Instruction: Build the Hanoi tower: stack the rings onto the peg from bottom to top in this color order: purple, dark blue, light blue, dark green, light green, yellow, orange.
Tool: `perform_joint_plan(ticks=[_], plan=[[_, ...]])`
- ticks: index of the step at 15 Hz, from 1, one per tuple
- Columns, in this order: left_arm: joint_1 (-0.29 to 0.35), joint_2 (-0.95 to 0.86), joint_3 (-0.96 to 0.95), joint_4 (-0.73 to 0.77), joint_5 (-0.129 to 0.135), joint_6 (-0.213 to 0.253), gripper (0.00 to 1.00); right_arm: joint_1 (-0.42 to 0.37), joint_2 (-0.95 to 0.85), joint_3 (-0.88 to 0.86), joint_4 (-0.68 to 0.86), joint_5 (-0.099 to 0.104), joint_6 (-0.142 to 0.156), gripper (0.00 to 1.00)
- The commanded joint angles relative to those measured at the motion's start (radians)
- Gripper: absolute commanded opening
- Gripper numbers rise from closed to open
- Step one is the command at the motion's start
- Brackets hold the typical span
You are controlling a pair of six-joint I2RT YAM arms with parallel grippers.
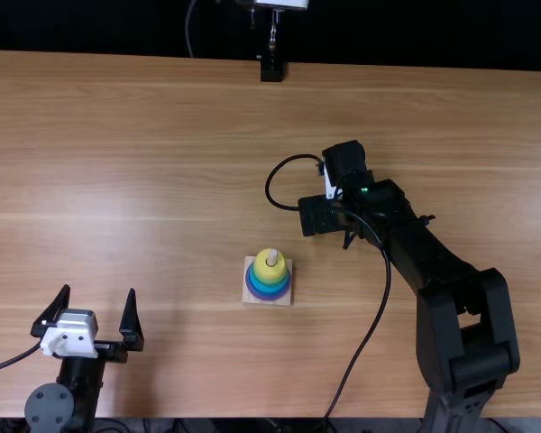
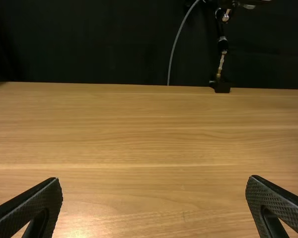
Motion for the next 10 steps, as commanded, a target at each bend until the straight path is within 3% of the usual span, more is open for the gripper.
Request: perform_joint_plan(ticks=[1, 2, 3, 4, 10], plan=[[0.007, -0.012, -0.016, -0.017, 0.008, 0.005, 1.00, -0.010, 0.013, 0.003, 0.010, 0.007, 0.003, 0.64], [0.007, -0.012, -0.016, -0.017, 0.008, 0.005, 1.00, -0.010, 0.013, 0.002, 0.010, 0.005, 0.001, 0.21], [0.007, -0.012, -0.016, -0.017, 0.008, 0.005, 1.00, -0.010, 0.013, -0.001, 0.010, 0.005, 0.001, 0.05], [0.007, -0.012, -0.016, -0.017, 0.008, 0.005, 1.00, -0.009, 0.013, -0.003, 0.008, 0.003, 0.001, 0.00], [0.007, -0.012, -0.016, -0.017, 0.008, 0.005, 1.00, -0.007, 0.011, -0.001, 0.008, -0.002, 0.003, 0.00]])
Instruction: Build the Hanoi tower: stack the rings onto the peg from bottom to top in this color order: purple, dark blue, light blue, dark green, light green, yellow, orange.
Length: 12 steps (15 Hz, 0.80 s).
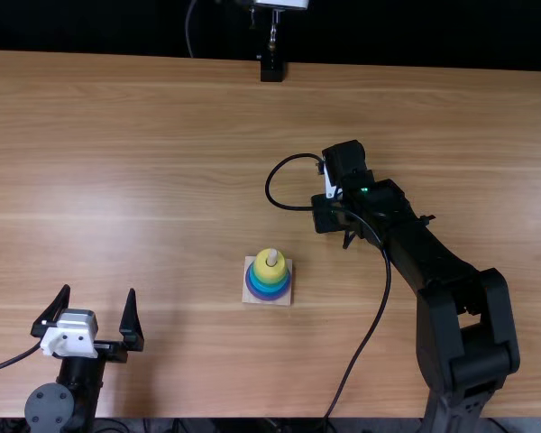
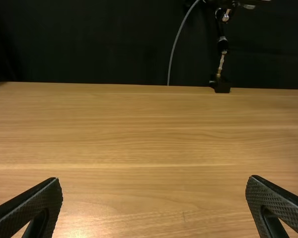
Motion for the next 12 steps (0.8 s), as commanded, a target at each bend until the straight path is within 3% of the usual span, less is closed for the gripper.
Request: perform_joint_plan(ticks=[1, 3, 6, 9, 12], plan=[[0.007, -0.012, -0.016, -0.017, 0.008, 0.003, 1.00, -0.007, 0.006, 0.007, 0.001, -0.002, 0.001, 0.00], [0.007, -0.012, -0.016, -0.017, 0.008, 0.005, 1.00, -0.004, 0.003, 0.014, -0.010, -0.002, -0.006, 0.00], [0.007, -0.012, -0.016, -0.017, 0.008, 0.005, 1.00, 0.003, -0.009, 0.019, -0.139, -0.002, -0.078, 0.00], [0.007, -0.012, -0.016, -0.017, 0.008, 0.005, 1.00, 0.015, -0.101, 0.079, -0.284, 0.000, -0.087, 0.00], [0.007, -0.012, -0.016, -0.017, 0.008, 0.003, 1.00, 0.018, -0.182, 0.091, -0.343, -0.002, -0.135, 0.00]])
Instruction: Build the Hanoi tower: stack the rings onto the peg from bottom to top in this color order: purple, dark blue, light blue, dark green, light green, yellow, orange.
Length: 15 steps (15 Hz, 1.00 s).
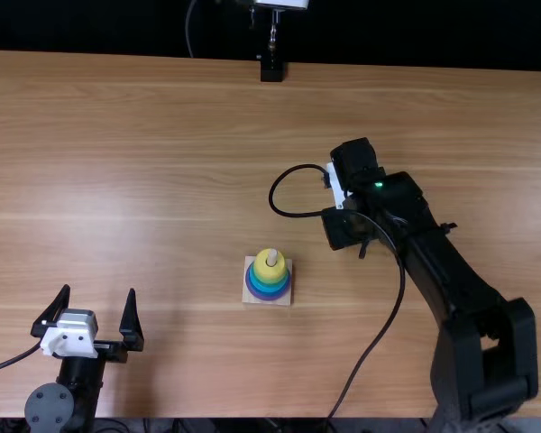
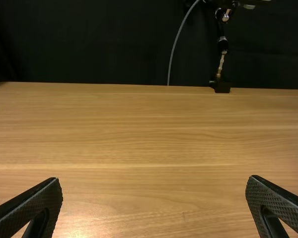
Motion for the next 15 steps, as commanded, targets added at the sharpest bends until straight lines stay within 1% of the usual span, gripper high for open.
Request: perform_joint_plan(ticks=[1, 3, 6, 8, 12, 14, 15], plan=[[0.006, -0.012, -0.016, -0.017, 0.008, 0.005, 1.00, 0.024, -0.089, 0.037, -0.023, -0.001, -0.028, 0.00], [0.006, -0.012, -0.016, -0.017, 0.008, 0.005, 1.00, 0.051, -0.153, 0.051, -0.080, -0.001, -0.028, 0.00], [0.006, -0.012, -0.016, -0.017, 0.008, 0.003, 1.00, 0.102, -0.176, 0.112, -0.178, -0.003, -0.026, 0.00], [0.006, -0.012, -0.016, -0.017, 0.008, 0.003, 1.00, 0.131, -0.210, 0.126, -0.204, -0.003, -0.022, 0.00], [0.006, -0.012, -0.016, -0.017, 0.008, 0.003, 1.00, 0.215, -0.236, 0.167, -0.213, -0.005, -0.011, 0.00], [0.006, -0.012, -0.016, -0.017, 0.008, 0.003, 1.00, 0.240, -0.257, 0.202, -0.263, -0.011, -0.009, 0.00], [0.006, -0.012, -0.016, -0.017, 0.008, 0.005, 1.00, 0.240, -0.262, 0.222, -0.270, -0.018, -0.009, 0.00]])
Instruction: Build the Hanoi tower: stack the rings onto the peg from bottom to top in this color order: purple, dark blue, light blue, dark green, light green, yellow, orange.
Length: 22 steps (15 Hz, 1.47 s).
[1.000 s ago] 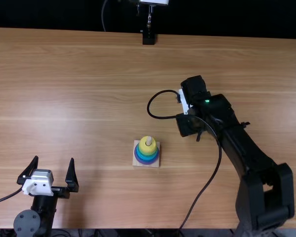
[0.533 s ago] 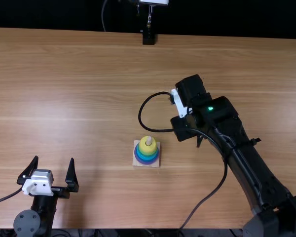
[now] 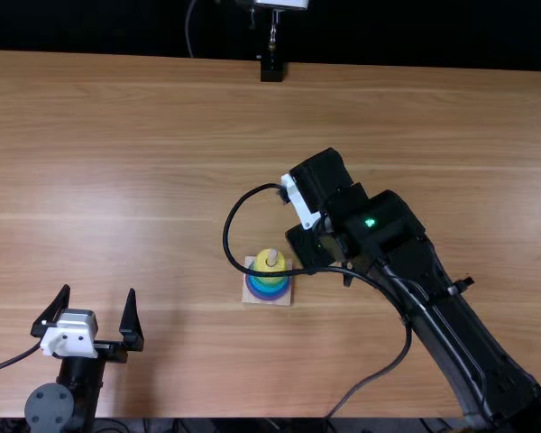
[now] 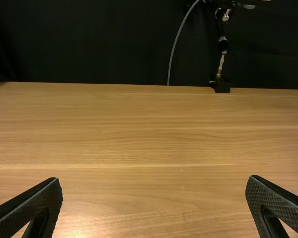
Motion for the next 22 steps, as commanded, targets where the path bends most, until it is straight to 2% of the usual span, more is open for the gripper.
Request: perform_joint_plan(ticks=[1, 3, 4, 6, 22], plan=[[0.006, -0.012, -0.016, -0.017, 0.008, 0.003, 1.00, 0.006, -0.041, 0.052, -0.004, -0.007, 0.008, 0.00], [0.006, -0.012, -0.016, -0.017, 0.008, 0.005, 1.00, 0.015, -0.041, 0.063, -0.005, -0.007, 0.019, 0.00], [0.006, -0.012, -0.016, -0.017, 0.008, 0.005, 1.00, 0.035, -0.045, 0.069, -0.007, -0.013, 0.041, 0.00], [0.006, -0.012, -0.016, -0.017, 0.008, 0.005, 1.00, 0.041, -0.045, 0.075, -0.007, -0.061, 0.052, 0.00], [0.006, -0.012, -0.016, -0.017, 0.008, 0.005, 1.00, 0.149, -0.045, 0.096, -0.005, -0.066, 0.050, 0.00]])
